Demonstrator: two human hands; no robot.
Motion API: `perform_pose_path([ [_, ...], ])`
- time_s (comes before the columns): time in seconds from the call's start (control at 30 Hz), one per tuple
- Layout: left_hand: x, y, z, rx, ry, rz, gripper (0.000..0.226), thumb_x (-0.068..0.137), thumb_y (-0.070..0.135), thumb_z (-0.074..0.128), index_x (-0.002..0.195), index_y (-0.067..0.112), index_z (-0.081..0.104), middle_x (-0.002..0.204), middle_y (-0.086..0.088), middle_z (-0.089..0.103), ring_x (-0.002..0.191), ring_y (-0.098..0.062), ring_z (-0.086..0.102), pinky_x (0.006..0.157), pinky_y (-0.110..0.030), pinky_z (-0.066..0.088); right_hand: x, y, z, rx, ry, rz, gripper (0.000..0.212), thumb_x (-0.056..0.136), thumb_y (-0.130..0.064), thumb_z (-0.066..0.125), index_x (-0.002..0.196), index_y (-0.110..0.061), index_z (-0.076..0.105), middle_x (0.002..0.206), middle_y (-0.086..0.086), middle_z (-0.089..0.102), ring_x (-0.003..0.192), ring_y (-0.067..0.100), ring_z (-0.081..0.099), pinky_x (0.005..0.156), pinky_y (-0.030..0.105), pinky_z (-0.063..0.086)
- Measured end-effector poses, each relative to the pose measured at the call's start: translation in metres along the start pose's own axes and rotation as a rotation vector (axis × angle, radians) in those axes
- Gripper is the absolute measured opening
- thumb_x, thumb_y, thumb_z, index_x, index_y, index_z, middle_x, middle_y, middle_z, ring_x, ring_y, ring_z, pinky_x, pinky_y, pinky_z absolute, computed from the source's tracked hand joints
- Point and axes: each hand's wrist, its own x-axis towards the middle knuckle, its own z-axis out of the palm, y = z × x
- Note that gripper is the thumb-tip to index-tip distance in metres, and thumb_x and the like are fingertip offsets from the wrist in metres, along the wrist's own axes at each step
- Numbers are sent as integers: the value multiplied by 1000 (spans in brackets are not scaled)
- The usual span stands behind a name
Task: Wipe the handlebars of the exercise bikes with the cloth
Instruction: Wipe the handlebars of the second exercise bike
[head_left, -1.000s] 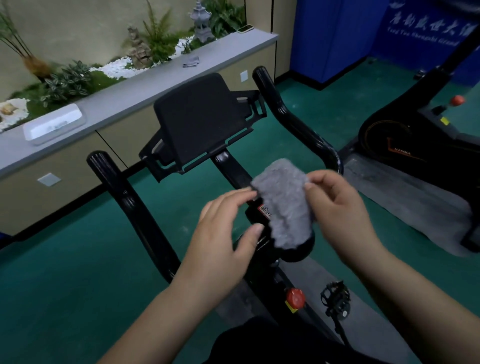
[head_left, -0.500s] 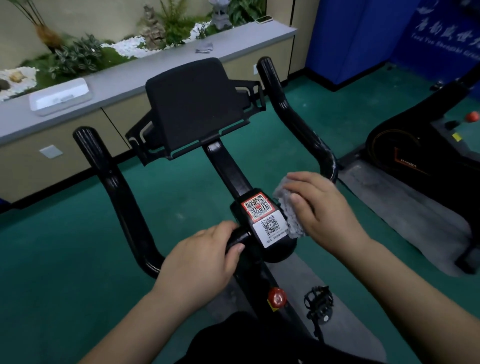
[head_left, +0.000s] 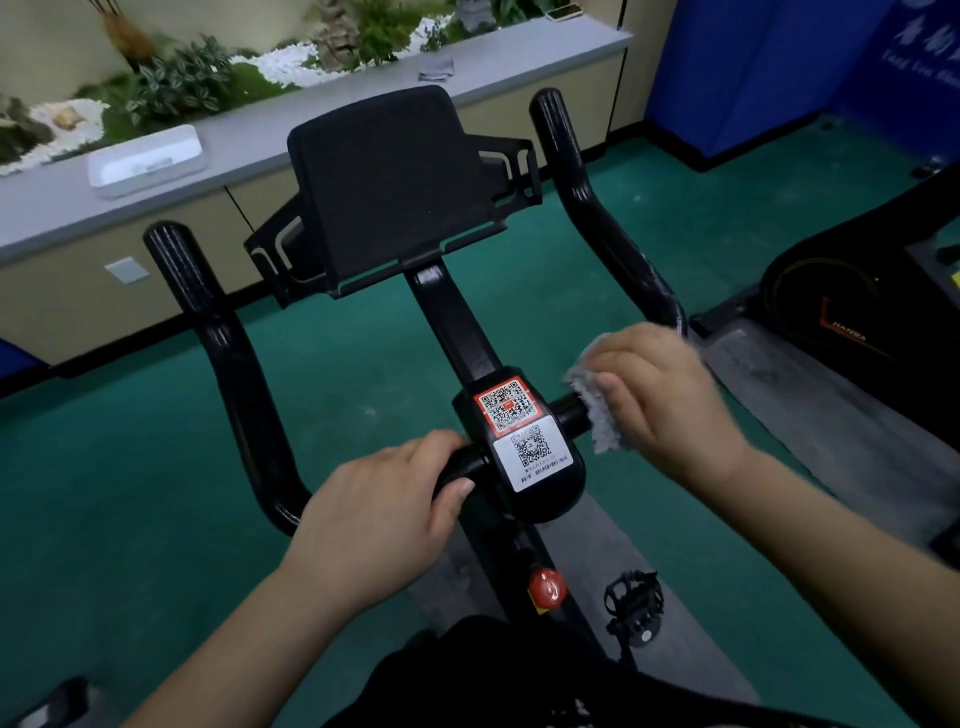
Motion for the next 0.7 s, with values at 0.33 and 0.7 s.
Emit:
perform_pose_path([
  [0.33,1,-1,1,-5,7,12,33,91,50,33,119,33,40,108,11,64,92,-19,62,64,-32,38,-1,43,-10,-98,-21,-218,46,99,-36,41,100,-1,70,102,14,67,93,33,61,88,40,44],
  [0.7,-1,-3,1,-29,6,12,34,92,51,31,121,34,38,112,11,62,99,-18,60,72,-34,43,23,32,-34,41,509,574,31,99,-26,40,85,-8,62,85,9,55,82,19,48,72,25,31],
])
